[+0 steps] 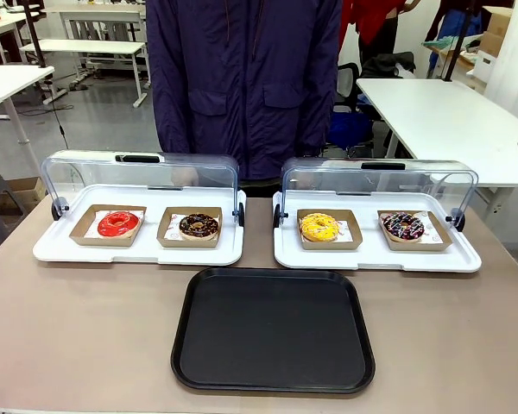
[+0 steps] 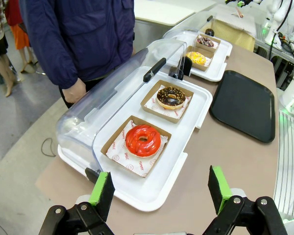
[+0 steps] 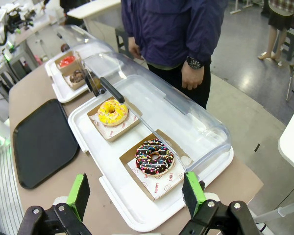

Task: Move the first donut from the left to the tray.
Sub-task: Pick up the Paper togo box containing the Donut indicated by the person and place it on the Handle tray.

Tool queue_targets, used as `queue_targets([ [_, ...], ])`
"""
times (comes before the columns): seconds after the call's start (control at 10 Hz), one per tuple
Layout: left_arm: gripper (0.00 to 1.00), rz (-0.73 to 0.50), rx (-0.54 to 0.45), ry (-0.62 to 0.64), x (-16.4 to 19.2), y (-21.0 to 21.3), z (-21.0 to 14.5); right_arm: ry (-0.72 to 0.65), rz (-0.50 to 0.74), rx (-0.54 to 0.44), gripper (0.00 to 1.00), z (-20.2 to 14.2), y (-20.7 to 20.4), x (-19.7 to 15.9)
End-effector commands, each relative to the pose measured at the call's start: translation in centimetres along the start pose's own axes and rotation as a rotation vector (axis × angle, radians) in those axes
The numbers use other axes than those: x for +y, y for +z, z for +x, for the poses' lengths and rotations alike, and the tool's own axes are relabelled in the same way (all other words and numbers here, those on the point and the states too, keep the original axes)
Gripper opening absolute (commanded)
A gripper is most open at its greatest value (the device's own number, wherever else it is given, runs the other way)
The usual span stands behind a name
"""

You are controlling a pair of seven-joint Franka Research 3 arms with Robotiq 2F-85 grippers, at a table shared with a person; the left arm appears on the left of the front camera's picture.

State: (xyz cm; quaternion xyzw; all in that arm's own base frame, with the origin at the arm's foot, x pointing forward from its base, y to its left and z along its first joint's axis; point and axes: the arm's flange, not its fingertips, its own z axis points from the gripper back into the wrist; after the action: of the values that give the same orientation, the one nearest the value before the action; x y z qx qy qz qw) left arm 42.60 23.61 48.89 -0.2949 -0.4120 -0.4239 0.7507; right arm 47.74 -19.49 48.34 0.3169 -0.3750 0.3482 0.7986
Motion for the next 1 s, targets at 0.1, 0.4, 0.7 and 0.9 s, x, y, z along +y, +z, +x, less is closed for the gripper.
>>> queue_targets([
  [0.1,1.00,0.004,-0.005,0.000,-0.04,0.01,0.19,0.006,0.001,-0.003,1.00,0.22,0.12,0.18],
  [0.4,1.00,0.004,-0.005,0.000,-0.04,0.01,0.19,0.006,0.001,-0.003,1.00,0.22,0.12,0.18],
  [0.7,1.00,0.004,-0.005,0.000,-0.04,0.01,0.19,0.006,0.001,-0.003,1.00,0.22,0.12,0.18],
  [0.9,1.00,0.004,-0.005,0.000,-0.04,0.01,0.19,0.006,0.001,-0.003,1.00,0.22,0.12,0.18],
])
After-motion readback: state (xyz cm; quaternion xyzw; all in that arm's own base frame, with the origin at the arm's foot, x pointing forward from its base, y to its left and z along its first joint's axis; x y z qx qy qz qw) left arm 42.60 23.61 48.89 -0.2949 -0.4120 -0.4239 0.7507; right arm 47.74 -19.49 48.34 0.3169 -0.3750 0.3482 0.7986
